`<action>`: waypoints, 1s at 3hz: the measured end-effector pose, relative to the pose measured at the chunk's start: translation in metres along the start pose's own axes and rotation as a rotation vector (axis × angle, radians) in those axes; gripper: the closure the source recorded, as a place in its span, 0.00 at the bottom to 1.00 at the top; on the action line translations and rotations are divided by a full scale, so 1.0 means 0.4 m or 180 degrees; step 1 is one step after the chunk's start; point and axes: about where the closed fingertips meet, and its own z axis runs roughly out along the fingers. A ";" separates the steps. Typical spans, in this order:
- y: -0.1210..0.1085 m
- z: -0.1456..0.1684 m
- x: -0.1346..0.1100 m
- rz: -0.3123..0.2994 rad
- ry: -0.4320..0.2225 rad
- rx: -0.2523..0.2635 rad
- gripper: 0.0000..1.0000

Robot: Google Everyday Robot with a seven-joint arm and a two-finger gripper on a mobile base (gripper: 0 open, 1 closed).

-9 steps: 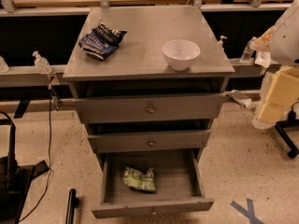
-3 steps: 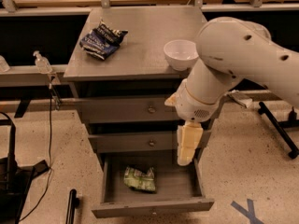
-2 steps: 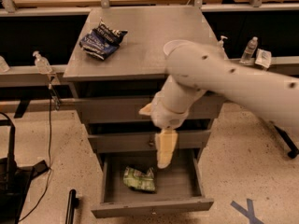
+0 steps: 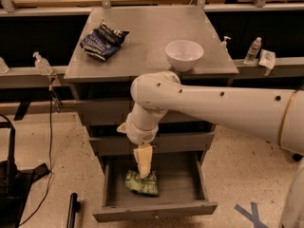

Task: Pick green jalapeno chip bag from bottom drawer and place on counter

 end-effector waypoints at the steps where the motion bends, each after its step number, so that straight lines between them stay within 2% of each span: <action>1: -0.008 0.032 0.016 0.0137 0.0059 -0.0043 0.00; 2: -0.020 0.105 0.069 0.0098 0.0161 -0.0231 0.00; 3: -0.013 0.239 0.169 0.0008 0.0033 -0.0274 0.00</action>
Offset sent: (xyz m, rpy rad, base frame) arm 0.0343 -0.0146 -0.0859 -0.1456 0.0794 0.0184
